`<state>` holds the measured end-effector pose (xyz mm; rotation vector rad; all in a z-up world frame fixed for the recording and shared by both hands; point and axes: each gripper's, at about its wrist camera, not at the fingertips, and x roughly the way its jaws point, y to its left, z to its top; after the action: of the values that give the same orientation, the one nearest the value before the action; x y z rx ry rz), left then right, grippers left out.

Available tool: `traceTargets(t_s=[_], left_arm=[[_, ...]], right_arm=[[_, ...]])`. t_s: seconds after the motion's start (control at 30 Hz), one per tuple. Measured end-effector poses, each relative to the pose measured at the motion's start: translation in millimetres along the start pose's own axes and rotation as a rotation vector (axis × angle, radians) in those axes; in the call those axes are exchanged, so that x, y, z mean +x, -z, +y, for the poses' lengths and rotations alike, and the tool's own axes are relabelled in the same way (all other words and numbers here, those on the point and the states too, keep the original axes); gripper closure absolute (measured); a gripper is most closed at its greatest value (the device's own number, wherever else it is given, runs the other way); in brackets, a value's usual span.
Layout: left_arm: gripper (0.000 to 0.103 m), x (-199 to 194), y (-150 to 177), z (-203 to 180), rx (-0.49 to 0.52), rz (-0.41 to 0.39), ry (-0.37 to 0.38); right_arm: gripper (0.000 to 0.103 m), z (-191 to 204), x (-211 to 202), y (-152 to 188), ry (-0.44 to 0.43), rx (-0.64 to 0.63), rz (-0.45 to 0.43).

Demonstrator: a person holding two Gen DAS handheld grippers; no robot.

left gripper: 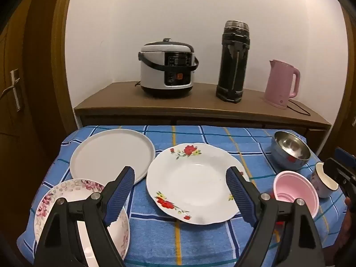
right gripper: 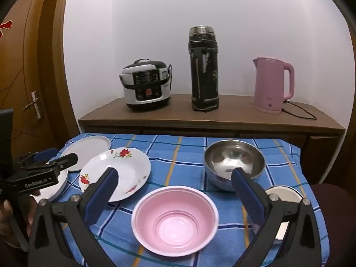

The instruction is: Organize plates and bowls

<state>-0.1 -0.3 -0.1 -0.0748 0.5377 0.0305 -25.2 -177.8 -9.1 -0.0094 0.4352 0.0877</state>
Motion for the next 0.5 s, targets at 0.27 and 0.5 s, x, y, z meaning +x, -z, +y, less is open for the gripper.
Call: traceTargets(t_s=[0.27,0.5], left_arm=[[0.017,9.6,0.6,9.1,-0.015,0.028,0.013],[0.017,8.0,3.7,7.0,-0.012,0.012,-0.029]], right_arm=[[0.000,13.5,11.4,0.6,0.035,0.017,0.020],[0.000,22.3,9.7,3.9,-0.054,-0.023,-0.031]])
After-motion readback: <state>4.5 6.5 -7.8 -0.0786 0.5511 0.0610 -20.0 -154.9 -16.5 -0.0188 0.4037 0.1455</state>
